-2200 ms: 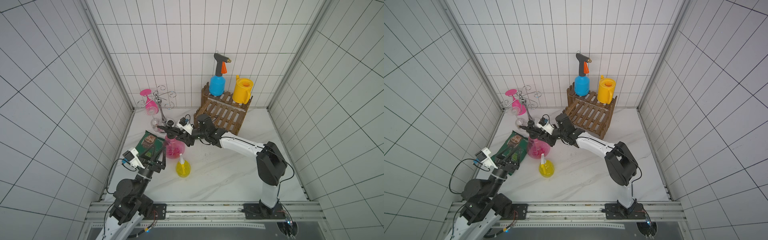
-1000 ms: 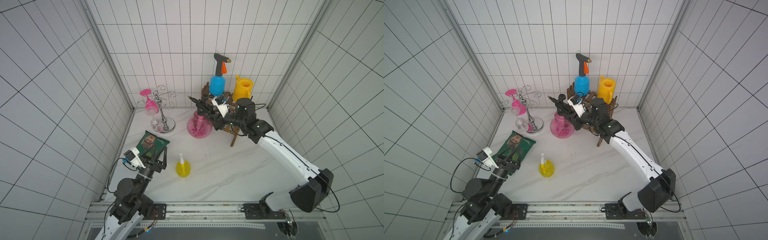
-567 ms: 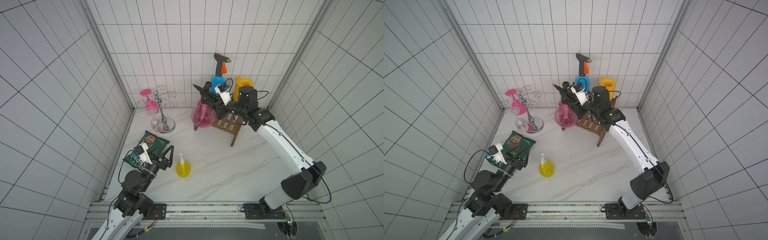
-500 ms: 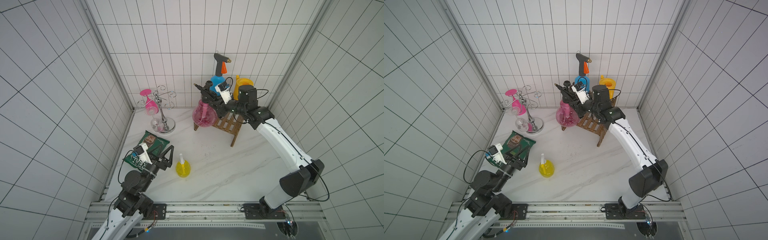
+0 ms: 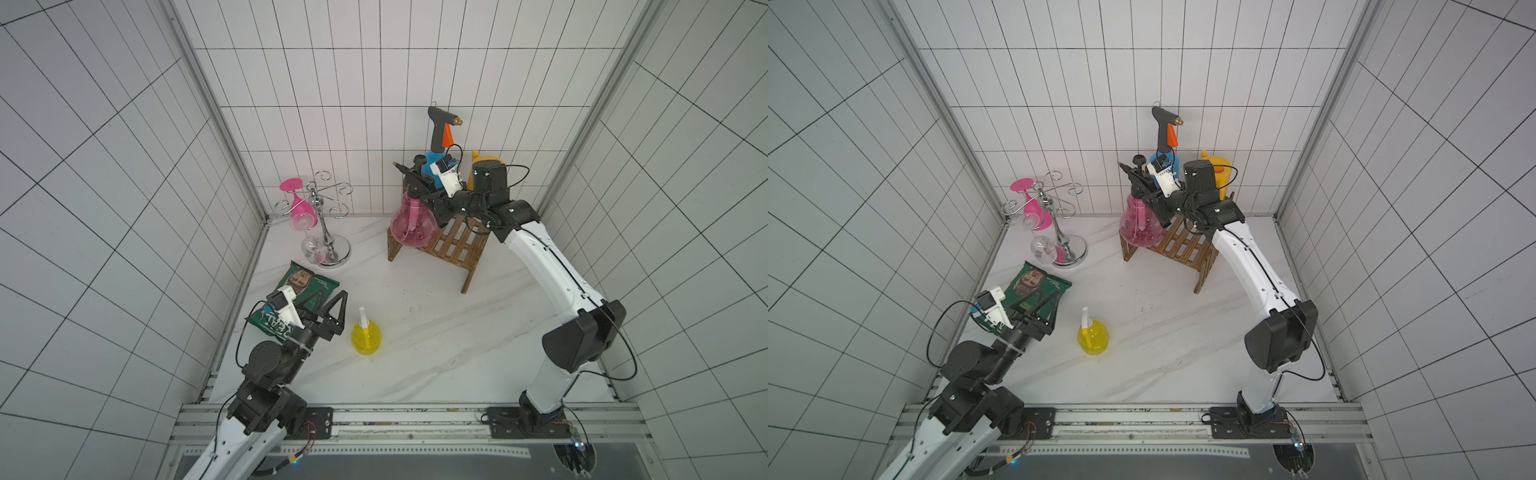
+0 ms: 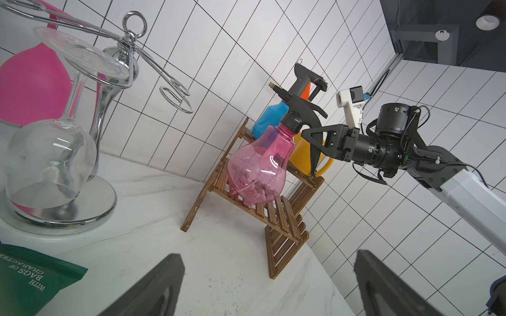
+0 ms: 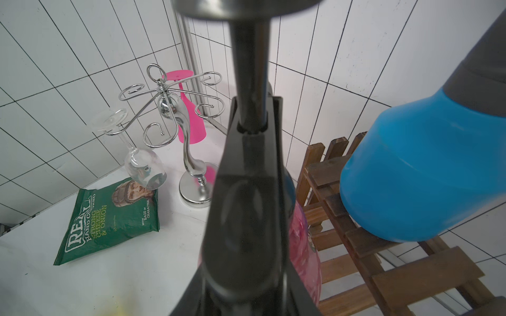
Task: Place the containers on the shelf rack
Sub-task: 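Place the container on the shelf.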
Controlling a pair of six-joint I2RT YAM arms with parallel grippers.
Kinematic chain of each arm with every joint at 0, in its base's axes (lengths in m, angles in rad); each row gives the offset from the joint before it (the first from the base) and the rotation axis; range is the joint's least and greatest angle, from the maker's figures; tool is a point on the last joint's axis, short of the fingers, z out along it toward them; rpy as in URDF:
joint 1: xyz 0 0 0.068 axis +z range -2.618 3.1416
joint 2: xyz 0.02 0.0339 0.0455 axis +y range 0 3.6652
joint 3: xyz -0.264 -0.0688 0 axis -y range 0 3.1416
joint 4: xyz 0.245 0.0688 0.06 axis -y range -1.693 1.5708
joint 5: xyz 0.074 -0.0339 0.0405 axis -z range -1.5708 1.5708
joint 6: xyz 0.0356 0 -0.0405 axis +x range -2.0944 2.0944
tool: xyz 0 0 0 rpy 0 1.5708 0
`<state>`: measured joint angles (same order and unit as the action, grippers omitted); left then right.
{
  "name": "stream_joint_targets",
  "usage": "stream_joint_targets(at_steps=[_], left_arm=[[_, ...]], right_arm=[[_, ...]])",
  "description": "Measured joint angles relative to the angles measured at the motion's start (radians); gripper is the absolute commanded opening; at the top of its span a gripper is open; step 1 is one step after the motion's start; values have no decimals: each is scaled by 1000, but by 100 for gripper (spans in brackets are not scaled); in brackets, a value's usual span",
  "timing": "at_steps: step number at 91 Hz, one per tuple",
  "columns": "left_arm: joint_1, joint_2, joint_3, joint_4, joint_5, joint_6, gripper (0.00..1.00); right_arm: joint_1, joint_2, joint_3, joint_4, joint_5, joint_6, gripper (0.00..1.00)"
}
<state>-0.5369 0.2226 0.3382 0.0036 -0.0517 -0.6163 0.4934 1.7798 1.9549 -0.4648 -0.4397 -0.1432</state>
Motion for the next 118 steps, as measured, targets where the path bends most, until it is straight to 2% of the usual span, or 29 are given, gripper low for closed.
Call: stream_joint_targets(at_steps=[49, 64, 94, 106, 118], left_arm=[[0, -7, 0, 0, 0, 0, 99], [0, -7, 0, 0, 0, 0, 99], [0, -8, 0, 0, 0, 1, 99], [0, -9, 0, 0, 0, 1, 99], [0, -10, 0, 0, 0, 1, 99]], right_arm=[[-22, 140, 196, -84, -10, -3, 0], [-23, 168, 232, -102, -14, -3, 16], [-29, 201, 278, -118, -24, -3, 22], [-29, 217, 299, -123, -31, -3, 27], [-29, 222, 305, -124, -36, -3, 39]])
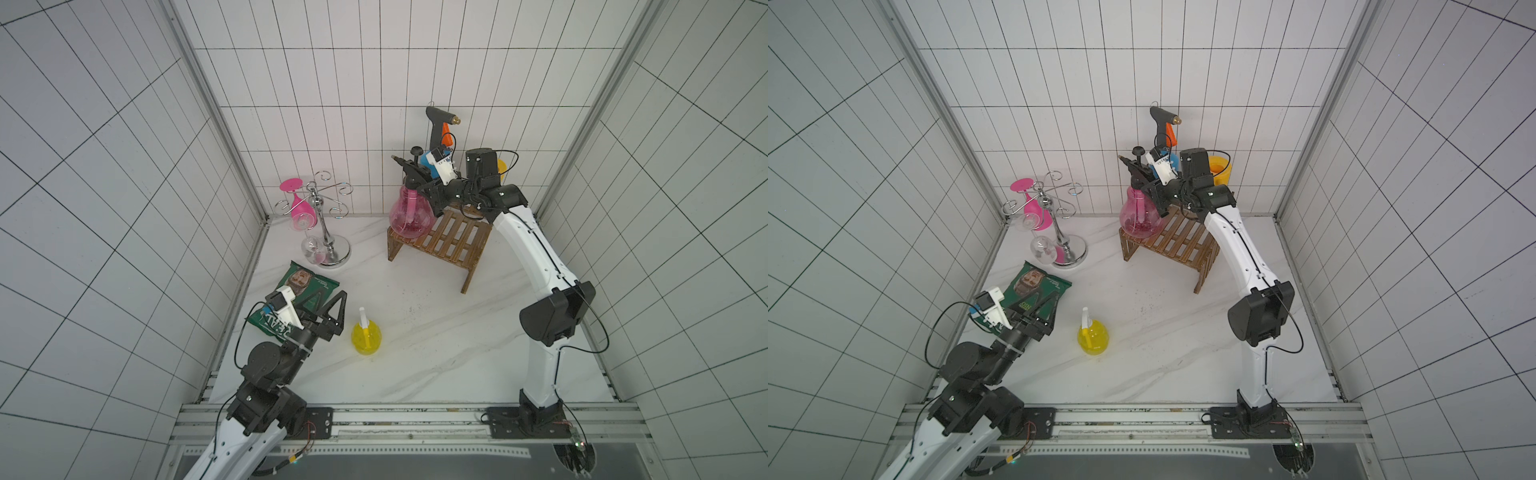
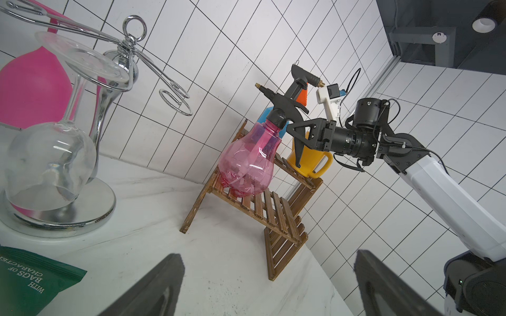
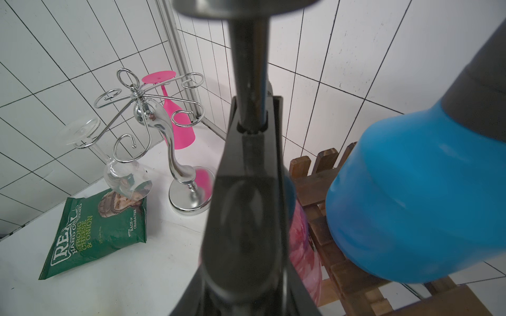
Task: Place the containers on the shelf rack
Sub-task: 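Place the container on the shelf.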
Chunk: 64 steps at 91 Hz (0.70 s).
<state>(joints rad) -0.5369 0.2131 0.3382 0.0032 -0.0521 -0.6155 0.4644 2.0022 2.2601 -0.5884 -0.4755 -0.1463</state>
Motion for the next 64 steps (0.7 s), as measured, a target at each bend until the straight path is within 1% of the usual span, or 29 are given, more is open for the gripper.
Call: stream_joint_targets(at_steps=[17, 32, 51, 64], left_arm=[[0, -3, 0, 0, 0, 0, 99], [0, -4, 0, 0, 0, 0, 99], [0, -11, 0, 0, 0, 0, 99], [0, -11, 0, 0, 0, 0, 99]], right_arm=[[0, 1, 6, 4, -7, 1, 53], [0, 1, 6, 5, -8, 0, 61], [0, 1, 6, 6, -10, 1, 81], [0, -14, -23, 13, -10, -1, 90]])
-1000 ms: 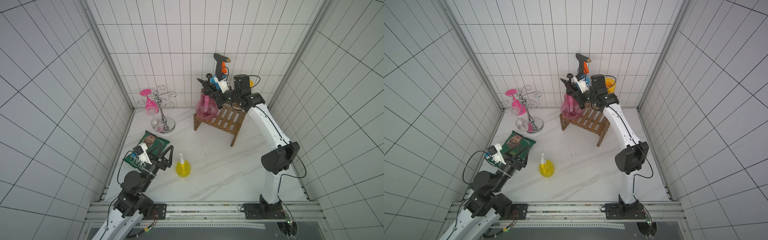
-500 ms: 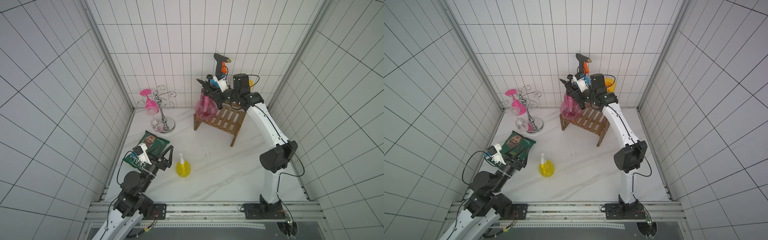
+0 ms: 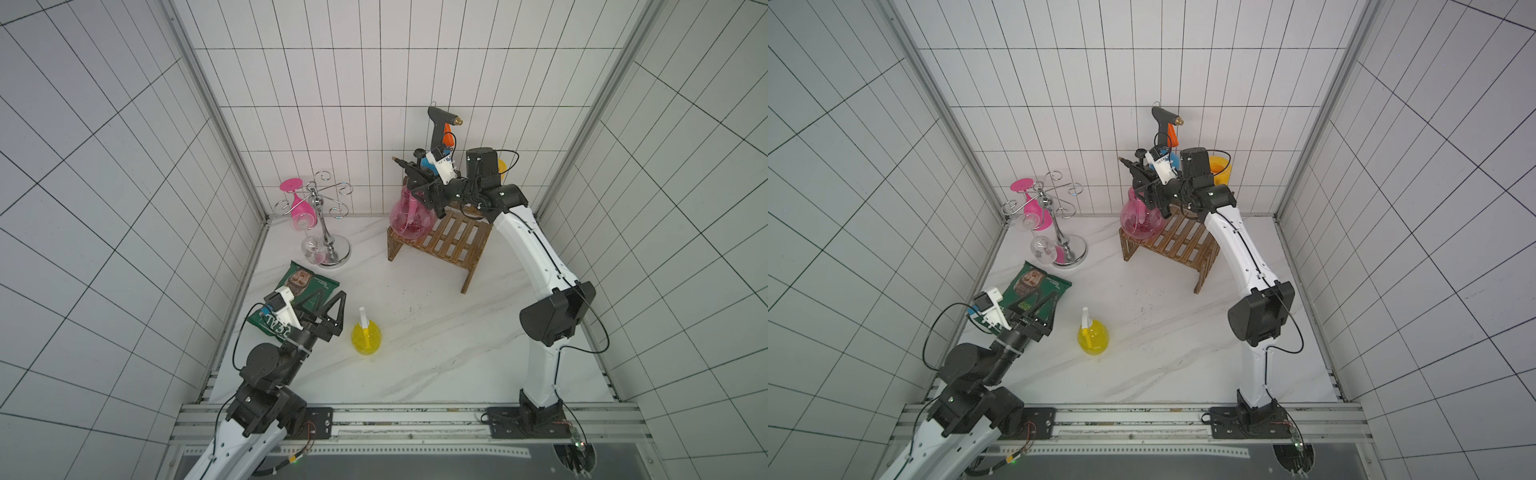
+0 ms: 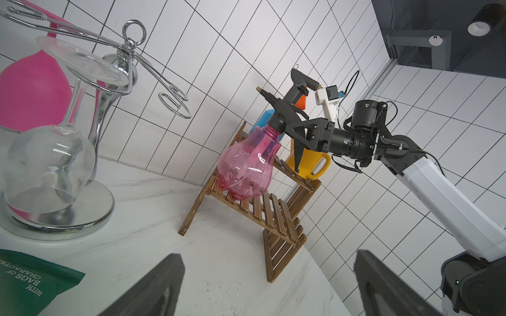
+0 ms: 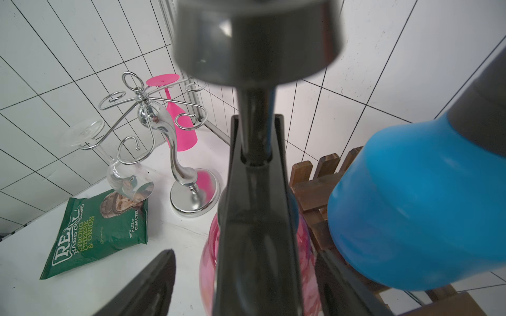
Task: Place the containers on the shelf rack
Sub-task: 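Place the container on the shelf.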
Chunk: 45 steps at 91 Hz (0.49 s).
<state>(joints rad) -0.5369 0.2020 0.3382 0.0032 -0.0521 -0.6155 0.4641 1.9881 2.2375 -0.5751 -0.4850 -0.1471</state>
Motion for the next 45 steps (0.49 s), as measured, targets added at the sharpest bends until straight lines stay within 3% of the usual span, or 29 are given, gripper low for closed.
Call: stream_joint_targets(at_steps=[14, 45], left_arm=[[0, -3, 0, 0, 0, 0, 99], [-3, -5, 0, 0, 1, -1, 99]], right_arm=[[0, -65, -94, 14, 0, 1, 95], [0, -336, -389, 116, 0, 13, 96]])
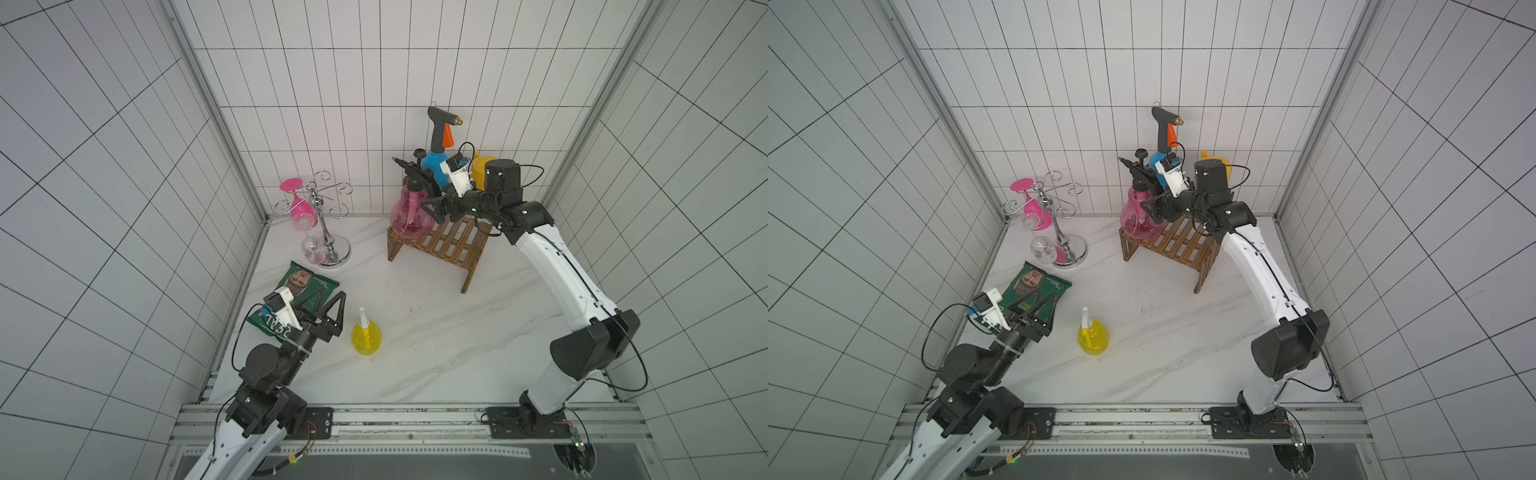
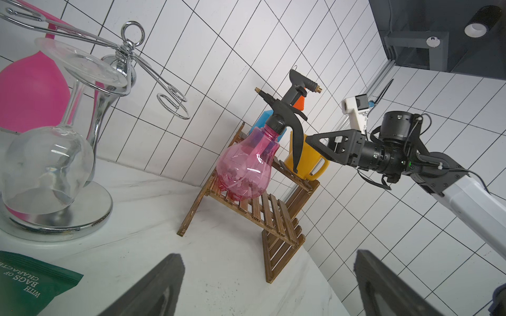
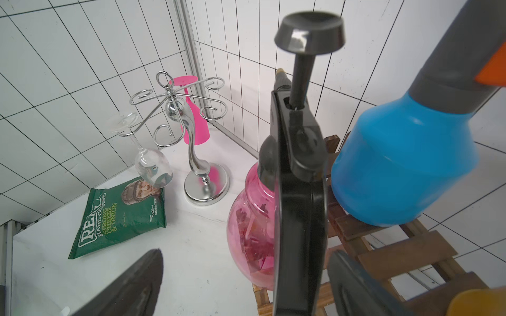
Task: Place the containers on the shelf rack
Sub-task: 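Place the container on the shelf, then pick up a container from the center of the board.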
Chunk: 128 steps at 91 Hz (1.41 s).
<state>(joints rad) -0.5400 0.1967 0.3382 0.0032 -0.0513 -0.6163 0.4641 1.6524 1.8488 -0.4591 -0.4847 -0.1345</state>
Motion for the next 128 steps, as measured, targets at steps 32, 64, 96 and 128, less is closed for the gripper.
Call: stream_joint_targets(at_steps=[32, 64, 96, 128], left_arm=[[-2, 65, 0, 51, 62, -19, 99], [-8, 246, 0, 113, 200, -64, 99], [-12, 255, 0, 118, 194, -79, 99], [-12, 204, -16, 105, 91, -66, 98]], right_arm=[[0, -507, -643, 396, -82, 113, 97], [205, -615, -1085, 835, -190, 192, 99], [529, -571, -1201, 756, 10, 119, 100], [639, -621, -1301, 751, 163, 192, 100]])
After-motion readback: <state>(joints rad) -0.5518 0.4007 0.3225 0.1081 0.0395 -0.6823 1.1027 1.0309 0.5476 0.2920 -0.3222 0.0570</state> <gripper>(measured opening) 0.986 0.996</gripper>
